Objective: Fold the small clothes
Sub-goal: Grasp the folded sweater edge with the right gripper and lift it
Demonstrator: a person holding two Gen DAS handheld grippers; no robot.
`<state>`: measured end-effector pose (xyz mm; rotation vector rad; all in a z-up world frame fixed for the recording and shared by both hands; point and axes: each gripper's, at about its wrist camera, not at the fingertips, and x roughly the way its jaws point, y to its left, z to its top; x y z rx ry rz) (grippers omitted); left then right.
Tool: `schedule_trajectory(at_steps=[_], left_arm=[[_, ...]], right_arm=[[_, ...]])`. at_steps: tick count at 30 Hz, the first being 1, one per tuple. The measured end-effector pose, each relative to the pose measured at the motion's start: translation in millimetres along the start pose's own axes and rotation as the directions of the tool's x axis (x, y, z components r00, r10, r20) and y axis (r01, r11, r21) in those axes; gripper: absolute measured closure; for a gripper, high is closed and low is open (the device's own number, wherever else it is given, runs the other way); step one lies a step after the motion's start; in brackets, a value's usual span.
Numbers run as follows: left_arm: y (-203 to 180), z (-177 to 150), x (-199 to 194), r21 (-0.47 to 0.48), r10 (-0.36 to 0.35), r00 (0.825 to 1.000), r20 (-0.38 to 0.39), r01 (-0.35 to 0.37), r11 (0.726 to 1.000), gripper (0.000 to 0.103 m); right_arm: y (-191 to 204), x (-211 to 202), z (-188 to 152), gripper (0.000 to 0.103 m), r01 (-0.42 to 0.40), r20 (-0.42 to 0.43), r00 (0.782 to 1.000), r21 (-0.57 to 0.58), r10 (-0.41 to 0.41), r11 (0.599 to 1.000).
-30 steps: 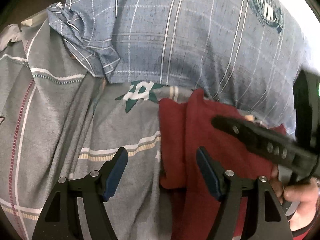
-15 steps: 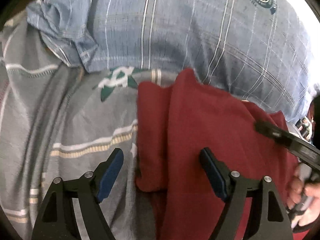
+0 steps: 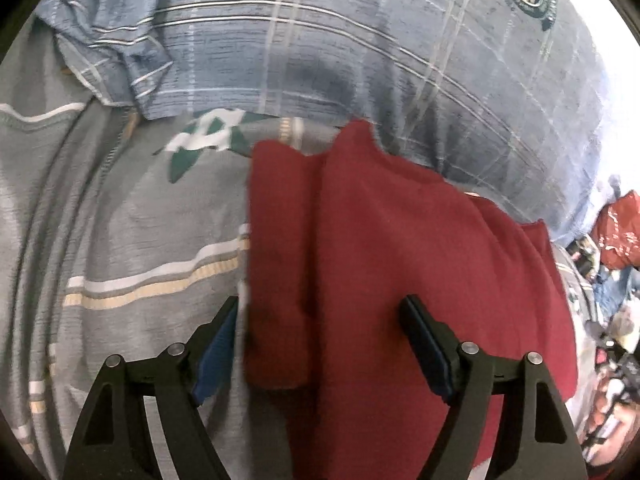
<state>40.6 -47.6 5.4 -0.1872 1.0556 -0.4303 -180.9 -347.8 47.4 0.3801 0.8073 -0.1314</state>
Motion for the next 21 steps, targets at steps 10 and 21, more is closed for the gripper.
schedule_trajectory(at_steps=[10, 21], left_arm=[[-1, 2, 8, 0.031, -0.048, 0.999, 0.007, 0.047, 0.998, 0.025], [-17, -2, -26, 0.014, -0.06, 0.993, 0.1, 0.059, 0.998, 0.084]], right_arm=[[-19, 49, -3, 0.024, -0.099, -0.099, 0.989, 0.078, 0.106, 0.992], [14, 23, -1, 0.086, -0.037, 0.041, 0.998, -0.033, 0.038, 0.999]])
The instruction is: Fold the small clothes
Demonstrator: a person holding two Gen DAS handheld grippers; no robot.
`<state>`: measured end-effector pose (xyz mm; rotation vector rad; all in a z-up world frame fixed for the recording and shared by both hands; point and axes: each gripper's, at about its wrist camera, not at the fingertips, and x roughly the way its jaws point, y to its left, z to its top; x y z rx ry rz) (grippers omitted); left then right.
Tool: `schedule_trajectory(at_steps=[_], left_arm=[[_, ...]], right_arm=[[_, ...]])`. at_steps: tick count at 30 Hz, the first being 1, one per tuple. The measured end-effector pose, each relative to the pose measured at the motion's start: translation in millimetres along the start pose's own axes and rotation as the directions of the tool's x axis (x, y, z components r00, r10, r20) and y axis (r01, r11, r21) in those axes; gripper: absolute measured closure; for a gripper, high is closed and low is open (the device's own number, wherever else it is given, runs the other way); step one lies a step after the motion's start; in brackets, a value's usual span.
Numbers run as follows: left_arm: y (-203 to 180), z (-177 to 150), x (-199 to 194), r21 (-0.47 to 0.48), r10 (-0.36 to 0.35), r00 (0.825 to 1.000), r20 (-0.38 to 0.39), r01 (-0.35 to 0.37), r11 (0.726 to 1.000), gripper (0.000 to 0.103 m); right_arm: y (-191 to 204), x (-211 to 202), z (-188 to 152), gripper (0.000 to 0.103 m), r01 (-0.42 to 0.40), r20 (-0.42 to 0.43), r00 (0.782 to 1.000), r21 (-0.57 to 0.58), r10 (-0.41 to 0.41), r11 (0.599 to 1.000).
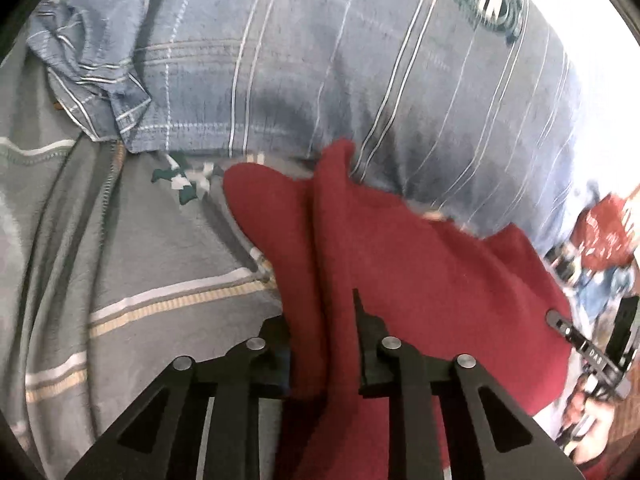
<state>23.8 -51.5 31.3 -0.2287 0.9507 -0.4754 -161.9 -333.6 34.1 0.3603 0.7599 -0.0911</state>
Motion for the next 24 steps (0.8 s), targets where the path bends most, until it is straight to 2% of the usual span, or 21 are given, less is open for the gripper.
schedule_trajectory(at_steps=[5, 8, 12, 16, 20, 24], left_arm=[[-7, -3, -29, 0.026, 0.025, 0.997, 0.071, -0.027, 0.999, 0.085], [-4, -7, -43, 0.005, 0.028, 0.997, 0.076, -0.028, 1.0, 0.086], [-8, -10, -80, 0.012, -0.017, 0.994, 0.108, 0.016, 1.0, 0.087], [-18, -19, -114, 0.064, -0.018, 0.991, 0.132, 0.01, 0.998, 0.087], [-27, -46, -145, 0.089, -0.018, 0.992, 0.125, 0.007, 0.996, 0.087], [-36, -89, -154, 0.086, -0.018, 0.995, 0.1, 0.009, 0.996, 0.086]], right_arm=[[21, -29, 12, 0.087, -0.045, 0.064, 0.997, -0.005, 0.045, 0.999], [33, -46, 19, 0.087, -0.07, 0.089, 0.993, -0.023, 0.072, 0.997], [47, -74, 31, 0.087, -0.123, 0.129, 0.983, -0.053, 0.129, 0.991], [62, -102, 32, 0.088, -0.173, 0.159, 0.97, -0.09, 0.185, 0.981], [61, -118, 23, 0.088, -0.205, 0.156, 0.963, -0.097, 0.218, 0.974], [36, -128, 4, 0.088, -0.177, 0.141, 0.973, -0.068, 0.185, 0.982]])
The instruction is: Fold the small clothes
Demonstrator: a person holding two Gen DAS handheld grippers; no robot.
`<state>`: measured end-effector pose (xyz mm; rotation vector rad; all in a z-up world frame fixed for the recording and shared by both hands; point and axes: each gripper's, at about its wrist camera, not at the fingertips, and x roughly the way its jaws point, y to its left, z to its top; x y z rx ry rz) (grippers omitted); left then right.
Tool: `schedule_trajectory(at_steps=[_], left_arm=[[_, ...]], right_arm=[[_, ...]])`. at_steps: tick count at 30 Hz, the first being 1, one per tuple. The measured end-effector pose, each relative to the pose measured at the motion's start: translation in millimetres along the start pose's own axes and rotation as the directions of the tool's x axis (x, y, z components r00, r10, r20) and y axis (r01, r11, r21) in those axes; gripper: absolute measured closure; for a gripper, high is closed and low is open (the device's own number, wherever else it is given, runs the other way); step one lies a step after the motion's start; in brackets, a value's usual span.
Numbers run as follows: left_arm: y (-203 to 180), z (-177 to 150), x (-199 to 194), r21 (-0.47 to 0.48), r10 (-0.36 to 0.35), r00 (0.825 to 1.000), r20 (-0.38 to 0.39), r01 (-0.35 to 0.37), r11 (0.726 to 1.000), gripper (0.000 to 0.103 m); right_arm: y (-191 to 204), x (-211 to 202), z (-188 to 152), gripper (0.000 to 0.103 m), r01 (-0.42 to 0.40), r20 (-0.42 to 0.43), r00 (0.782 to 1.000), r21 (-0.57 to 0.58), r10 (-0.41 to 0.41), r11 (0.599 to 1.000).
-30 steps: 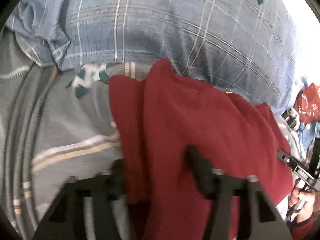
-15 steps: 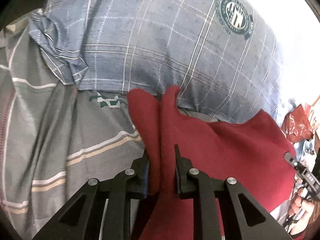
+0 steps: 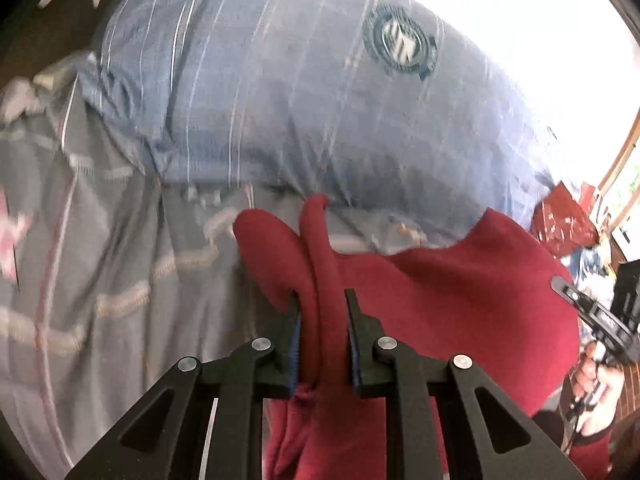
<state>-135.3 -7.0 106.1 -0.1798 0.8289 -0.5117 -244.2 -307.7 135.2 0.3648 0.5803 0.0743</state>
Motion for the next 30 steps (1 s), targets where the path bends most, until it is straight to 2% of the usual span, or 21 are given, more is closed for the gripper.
schedule_trajectory(at_steps=[2, 4, 7, 9, 10, 11, 13, 15, 18, 21, 23, 25, 26, 27, 28, 30], left_arm=[[-4, -26, 7, 0.0, 0.042, 0.999, -0.03, -0.042, 0.999, 0.086], [-4, -48, 25, 0.007, 0.083, 0.991, -0.1, -0.083, 0.997, 0.085], [2, -59, 32, -0.007, 0.142, 0.98, -0.143, -0.144, 0.99, 0.078], [5, -53, 22, -0.026, 0.148, 0.98, -0.136, -0.152, 0.988, 0.075], [3, -49, 17, -0.026, 0.16, 0.979, -0.124, -0.165, 0.986, 0.067], [0, -42, 8, -0.017, 0.176, 0.98, -0.094, -0.178, 0.984, 0.054], [-8, -33, -5, -0.004, 0.171, 0.985, -0.04, -0.171, 0.985, 0.043], [-18, -28, -9, 0.003, 0.154, 0.988, -0.019, -0.154, 0.988, 0.042], [-28, -28, 5, 0.031, 0.143, 0.989, -0.028, -0.142, 0.989, 0.04], [-20, -26, 37, 0.036, 0.21, 0.975, -0.073, -0.207, 0.978, 0.04], [-4, -23, 56, 0.027, 0.265, 0.961, -0.083, -0.264, 0.964, 0.04], [7, -25, 68, 0.007, 0.296, 0.95, -0.101, -0.297, 0.955, 0.039], [15, -26, 73, -0.013, 0.289, 0.951, -0.11, -0.292, 0.956, 0.038], [24, -27, 72, -0.037, 0.26, 0.96, -0.104, -0.265, 0.963, 0.038], [25, -26, 70, -0.041, 0.254, 0.963, -0.089, -0.258, 0.965, 0.038], [24, -26, 69, -0.028, 0.26, 0.961, -0.094, -0.264, 0.964, 0.038]], right_arm=[[-21, -2, -12, 0.088, 0.016, -0.028, 0.999, 0.05, -0.014, 0.999], [-42, 4, -34, 0.087, 0.063, -0.098, 0.994, 0.083, -0.055, 0.995], [-74, 22, -61, 0.078, 0.247, -0.229, 0.95, 0.121, -0.215, 0.961], [-83, 15, -65, 0.078, 0.313, -0.231, 0.933, 0.142, -0.276, 0.939], [-82, 5, -61, 0.076, 0.326, -0.192, 0.935, 0.137, -0.297, 0.936], [-77, -3, -56, 0.073, 0.325, -0.157, 0.94, 0.129, -0.304, 0.937], [-62, -12, -42, 0.061, 0.28, -0.097, 0.958, 0.094, -0.271, 0.956], [-46, -6, -34, 0.061, 0.228, -0.088, 0.971, 0.041, -0.224, 0.973], [-27, 30, -24, 0.064, 0.185, -0.12, 0.975, -0.023, -0.186, 0.983], [-27, 83, -21, 0.065, 0.162, -0.191, 0.968, -0.026, -0.164, 0.986], [-33, 110, -22, 0.065, 0.177, -0.22, 0.959, -0.028, -0.179, 0.984], [-42, 134, -24, 0.067, 0.25, -0.229, 0.939, -0.062, -0.257, 0.966], [-50, 142, -26, 0.067, 0.275, -0.238, 0.93, -0.06, -0.281, 0.96], [-59, 151, -27, 0.07, 0.286, -0.247, 0.925, -0.045, -0.288, 0.957], [-66, 156, -29, 0.074, 0.281, -0.229, 0.932, -0.025, -0.279, 0.959], [-68, 156, -27, 0.074, 0.28, -0.209, 0.938, -0.016, -0.277, 0.96]])
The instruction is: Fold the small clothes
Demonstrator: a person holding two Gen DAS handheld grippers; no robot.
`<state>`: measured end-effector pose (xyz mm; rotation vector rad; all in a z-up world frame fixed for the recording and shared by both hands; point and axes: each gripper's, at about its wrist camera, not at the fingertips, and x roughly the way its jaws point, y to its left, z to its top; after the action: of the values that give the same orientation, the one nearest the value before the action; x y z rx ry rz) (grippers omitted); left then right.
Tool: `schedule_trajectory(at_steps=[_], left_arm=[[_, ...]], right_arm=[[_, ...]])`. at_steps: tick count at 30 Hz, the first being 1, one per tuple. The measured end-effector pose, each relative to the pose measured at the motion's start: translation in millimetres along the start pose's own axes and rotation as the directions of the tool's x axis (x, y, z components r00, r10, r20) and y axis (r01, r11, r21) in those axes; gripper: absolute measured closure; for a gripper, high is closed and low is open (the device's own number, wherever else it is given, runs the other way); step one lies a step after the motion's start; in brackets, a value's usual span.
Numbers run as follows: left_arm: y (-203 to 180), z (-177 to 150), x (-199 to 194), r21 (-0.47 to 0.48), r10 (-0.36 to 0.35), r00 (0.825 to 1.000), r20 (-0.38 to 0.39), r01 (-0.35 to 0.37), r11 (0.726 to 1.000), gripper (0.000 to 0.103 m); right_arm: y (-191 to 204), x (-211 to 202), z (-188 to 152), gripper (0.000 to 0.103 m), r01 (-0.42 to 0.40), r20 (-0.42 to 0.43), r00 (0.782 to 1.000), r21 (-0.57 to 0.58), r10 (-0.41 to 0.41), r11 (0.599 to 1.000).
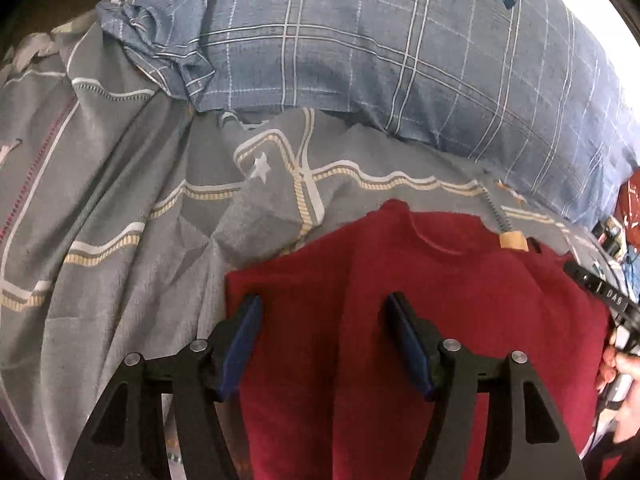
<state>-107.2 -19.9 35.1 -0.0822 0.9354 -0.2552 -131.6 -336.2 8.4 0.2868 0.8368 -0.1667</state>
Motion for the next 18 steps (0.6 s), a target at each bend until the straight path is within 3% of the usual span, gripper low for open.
schedule_trajectory(at_steps=[2, 3, 5, 7, 12, 15, 18], left_arm=[[4, -1, -3, -0.008, -0.002, 1.0, 0.011, 0.002, 1.0, 0.038], [5, -3, -5, -0.011, -0.002, 1.0, 0.015, 0.002, 1.0, 0.039], [6, -5, -9, -0.023, 0.0, 1.0, 0.022, 0.0, 1.0, 0.04], [5, -5, -13, -0.041, -0.002, 1.0, 0.022, 0.003, 0.999, 0.04], [14, -12, -40, -0.055, 0.003, 1.0, -0.002, -0.003, 0.998, 0.039], [21, -20, -59, -0.061, 0.002, 1.0, -0.01, -0.003, 0.998, 0.035], [23, -31, -71, -0.067, -0.009, 1.0, -0.014, 0.008, 0.998, 0.035]], right_arm=[[2, -6, 1, 0.074, 0.009, -0.006, 1.0, 0.0, -0.009, 1.0], [4, -13, 0, 0.069, 0.011, -0.014, 1.0, 0.002, -0.011, 1.0], [14, -30, -5, 0.066, -0.027, -0.003, 1.0, 0.01, 0.027, 1.0], [20, -39, -16, 0.05, -0.04, 0.005, 0.999, 0.005, 0.04, 0.999], [44, -44, -19, 0.048, 0.052, -0.047, 0.997, -0.092, -0.057, 0.994], [76, -64, -10, 0.048, -0.096, -0.008, 0.995, -0.088, 0.096, 0.991], [133, -58, -11, 0.051, -0.251, -0.055, 0.968, -0.172, 0.245, 0.953]])
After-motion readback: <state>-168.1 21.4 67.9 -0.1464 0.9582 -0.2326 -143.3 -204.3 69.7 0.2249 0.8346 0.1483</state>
